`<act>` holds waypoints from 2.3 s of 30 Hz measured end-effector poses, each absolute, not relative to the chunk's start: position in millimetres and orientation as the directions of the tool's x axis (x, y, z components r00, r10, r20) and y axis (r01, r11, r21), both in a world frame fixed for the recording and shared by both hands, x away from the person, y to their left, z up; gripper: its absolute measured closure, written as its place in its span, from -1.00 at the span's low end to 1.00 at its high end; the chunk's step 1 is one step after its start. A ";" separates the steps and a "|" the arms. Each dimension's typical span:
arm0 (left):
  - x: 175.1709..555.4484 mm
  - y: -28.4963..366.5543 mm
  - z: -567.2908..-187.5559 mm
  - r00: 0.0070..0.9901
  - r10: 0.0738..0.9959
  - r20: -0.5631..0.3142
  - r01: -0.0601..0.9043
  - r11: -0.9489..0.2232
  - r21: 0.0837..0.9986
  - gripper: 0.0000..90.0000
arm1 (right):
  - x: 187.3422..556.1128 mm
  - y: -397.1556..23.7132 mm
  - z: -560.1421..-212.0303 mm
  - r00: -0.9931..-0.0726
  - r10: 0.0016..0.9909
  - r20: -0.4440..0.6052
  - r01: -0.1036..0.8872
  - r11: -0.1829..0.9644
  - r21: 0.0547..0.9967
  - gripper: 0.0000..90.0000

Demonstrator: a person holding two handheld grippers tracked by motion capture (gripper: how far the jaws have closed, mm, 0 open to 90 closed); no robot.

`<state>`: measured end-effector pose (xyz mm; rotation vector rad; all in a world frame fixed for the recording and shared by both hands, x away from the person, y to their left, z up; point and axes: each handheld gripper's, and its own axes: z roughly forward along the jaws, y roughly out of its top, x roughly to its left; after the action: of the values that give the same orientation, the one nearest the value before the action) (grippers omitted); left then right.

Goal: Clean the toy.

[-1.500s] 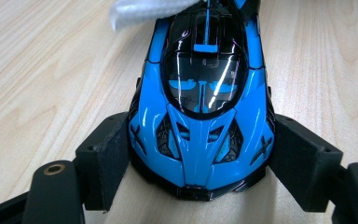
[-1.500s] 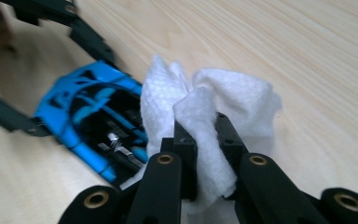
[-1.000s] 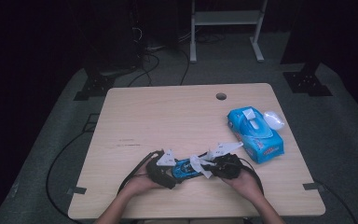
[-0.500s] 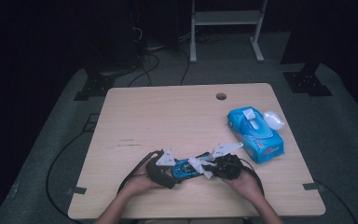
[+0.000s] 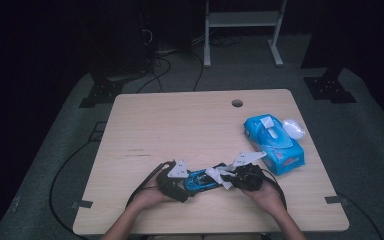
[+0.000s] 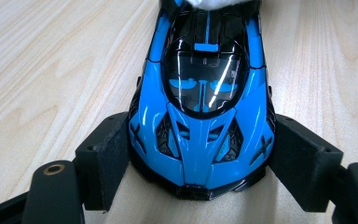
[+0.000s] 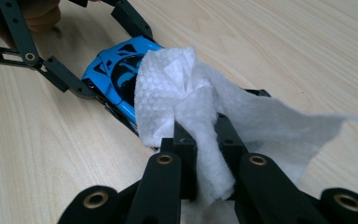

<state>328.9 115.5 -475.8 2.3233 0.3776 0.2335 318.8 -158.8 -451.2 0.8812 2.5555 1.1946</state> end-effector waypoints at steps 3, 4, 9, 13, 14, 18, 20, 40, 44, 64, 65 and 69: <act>328.7 115.4 -475.7 0.939 0.339 0.056 0.199 -0.671 0.714 -0.45 | 313.6 -147.7 -450.1 -0.835 0.547 0.066 0.402 0.522 0.752 0.82; 328.7 115.4 -475.7 0.939 0.339 0.056 0.199 -0.671 0.715 -0.45 | 312.2 -145.8 -449.4 -0.840 0.540 0.054 0.392 0.535 0.748 0.82; 328.6 113.9 -476.1 0.940 0.336 0.068 0.189 -0.674 0.714 -0.45 | 320.0 -166.7 -446.2 -0.813 0.580 0.051 0.420 0.524 0.741 0.82; 328.8 115.3 -476.0 0.940 0.333 0.066 0.189 -0.674 0.714 -0.45 | 314.3 -157.3 -446.2 -0.833 0.553 0.015 0.383 0.557 0.737 0.82; 328.7 115.8 -475.9 0.941 0.333 0.068 0.188 -0.675 0.713 -0.45 | 313.0 -154.4 -447.0 -0.841 0.541 0.012 0.373 0.563 0.737 0.82; 328.5 115.7 -476.1 0.940 0.334 0.069 0.187 -0.675 0.714 -0.45 | 315.3 -160.4 -445.1 -0.836 0.549 0.016 0.383 0.561 0.734 0.83; 328.4 115.1 -476.1 0.940 0.334 0.072 0.186 -0.676 0.713 -0.45 | 317.0 -165.2 -445.3 -0.832 0.553 0.038 0.396 0.545 0.739 0.83; 327.6 115.5 -475.8 0.937 0.342 0.077 0.190 -0.680 0.708 -0.45 | 325.8 -171.9 -442.0 -0.790 0.613 -0.022 0.409 0.554 0.725 0.82; 327.9 115.7 -476.0 0.937 0.341 0.077 0.189 -0.679 0.709 -0.45 | 320.6 -177.1 -440.3 -0.833 0.546 0.089 0.428 0.533 0.730 0.82; 329.2 113.3 -475.4 0.939 0.334 0.078 0.186 -0.685 0.704 -0.45 | 357.5 -144.2 -444.1 -0.808 0.589 0.022 0.429 0.562 0.708 0.83; 329.4 113.2 -475.4 0.940 0.333 0.079 0.184 -0.685 0.704 -0.45 | 356.7 -147.0 -443.4 -0.803 0.596 0.014 0.426 0.558 0.712 0.83; 329.7 112.8 -475.3 0.939 0.334 0.077 0.186 -0.686 0.703 -0.45 | 353.5 -157.1 -441.2 -0.780 0.625 -0.002 0.439 0.551 0.710 0.83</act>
<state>329.7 112.8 -475.3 2.3419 0.3655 0.2564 353.5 -157.1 -441.2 0.8885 2.5331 1.0537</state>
